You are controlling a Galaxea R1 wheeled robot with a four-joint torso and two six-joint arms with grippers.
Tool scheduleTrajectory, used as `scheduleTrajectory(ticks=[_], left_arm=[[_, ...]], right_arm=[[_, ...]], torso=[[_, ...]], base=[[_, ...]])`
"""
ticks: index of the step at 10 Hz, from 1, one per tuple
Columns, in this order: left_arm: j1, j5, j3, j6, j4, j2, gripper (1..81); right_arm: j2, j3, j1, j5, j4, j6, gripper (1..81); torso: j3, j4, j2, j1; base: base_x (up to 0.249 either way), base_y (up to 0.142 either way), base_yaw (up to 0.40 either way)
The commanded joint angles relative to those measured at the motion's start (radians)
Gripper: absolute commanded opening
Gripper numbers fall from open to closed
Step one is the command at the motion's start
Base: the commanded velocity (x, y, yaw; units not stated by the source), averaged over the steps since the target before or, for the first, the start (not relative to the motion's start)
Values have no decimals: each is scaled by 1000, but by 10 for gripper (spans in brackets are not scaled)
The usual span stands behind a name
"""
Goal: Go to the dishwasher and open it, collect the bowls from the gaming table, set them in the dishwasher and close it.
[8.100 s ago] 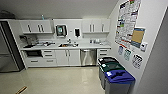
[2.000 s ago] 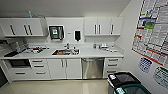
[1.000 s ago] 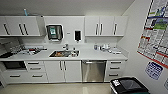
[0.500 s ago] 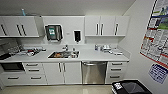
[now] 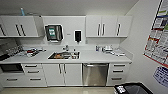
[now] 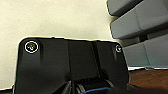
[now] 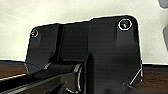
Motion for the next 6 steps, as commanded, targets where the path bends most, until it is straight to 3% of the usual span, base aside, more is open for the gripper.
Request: scheduleTrajectory(ticks=[1,5,6], left_arm=[[-57,46,12,-1,0,-8,811],[-59,46,12,-1,0,-8,811],[-57,46,12,-1,-1,-8,811]], right_arm=[[-10,7,50,-51,5,-2,811],[-10,5,49,-51,5,-2,811],[-10,4,49,-51,5,-2,811]], torso=[[0,0,0,0],[0,0,0,0],[0,0,0,0]], base=[[101,71,0],[101,71,0],[101,0,0]])
